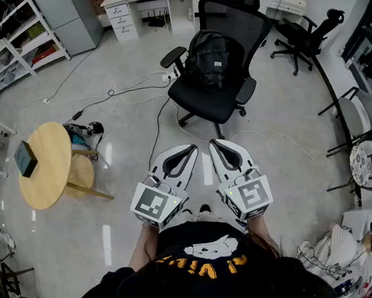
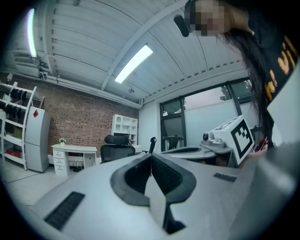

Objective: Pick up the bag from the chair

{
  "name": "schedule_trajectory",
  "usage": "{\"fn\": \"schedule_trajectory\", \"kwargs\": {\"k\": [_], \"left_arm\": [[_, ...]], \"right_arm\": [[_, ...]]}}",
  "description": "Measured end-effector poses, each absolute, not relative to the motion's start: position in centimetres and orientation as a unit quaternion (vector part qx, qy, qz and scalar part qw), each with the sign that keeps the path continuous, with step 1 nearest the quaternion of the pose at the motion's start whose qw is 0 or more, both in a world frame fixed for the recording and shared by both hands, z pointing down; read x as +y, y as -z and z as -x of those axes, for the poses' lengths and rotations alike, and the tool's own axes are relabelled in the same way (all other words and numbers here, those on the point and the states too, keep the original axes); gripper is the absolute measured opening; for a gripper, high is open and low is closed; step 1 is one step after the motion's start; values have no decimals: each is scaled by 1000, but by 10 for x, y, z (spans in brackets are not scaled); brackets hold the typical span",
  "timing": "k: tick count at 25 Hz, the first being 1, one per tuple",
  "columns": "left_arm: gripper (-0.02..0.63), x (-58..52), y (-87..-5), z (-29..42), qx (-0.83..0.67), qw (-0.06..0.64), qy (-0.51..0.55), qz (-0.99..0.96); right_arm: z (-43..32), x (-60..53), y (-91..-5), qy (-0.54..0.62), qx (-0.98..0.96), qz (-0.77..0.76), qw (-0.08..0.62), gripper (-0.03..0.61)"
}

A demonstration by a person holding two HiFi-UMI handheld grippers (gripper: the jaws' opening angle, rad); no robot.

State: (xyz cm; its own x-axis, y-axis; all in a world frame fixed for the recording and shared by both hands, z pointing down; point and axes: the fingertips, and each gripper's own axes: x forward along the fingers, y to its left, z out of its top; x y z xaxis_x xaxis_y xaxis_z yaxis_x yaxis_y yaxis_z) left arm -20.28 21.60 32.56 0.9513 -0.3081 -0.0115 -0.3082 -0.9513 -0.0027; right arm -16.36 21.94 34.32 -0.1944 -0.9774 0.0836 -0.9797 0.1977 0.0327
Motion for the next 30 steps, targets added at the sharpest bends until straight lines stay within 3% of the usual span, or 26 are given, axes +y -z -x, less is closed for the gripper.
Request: {"fn": "schedule_trajectory", "kwargs": {"k": [30], "left_arm": [[8,208,-346,140,178,-1,27,984]], "right_arm": [[85,219,-374,-58,-771,-634,6,2]]}}
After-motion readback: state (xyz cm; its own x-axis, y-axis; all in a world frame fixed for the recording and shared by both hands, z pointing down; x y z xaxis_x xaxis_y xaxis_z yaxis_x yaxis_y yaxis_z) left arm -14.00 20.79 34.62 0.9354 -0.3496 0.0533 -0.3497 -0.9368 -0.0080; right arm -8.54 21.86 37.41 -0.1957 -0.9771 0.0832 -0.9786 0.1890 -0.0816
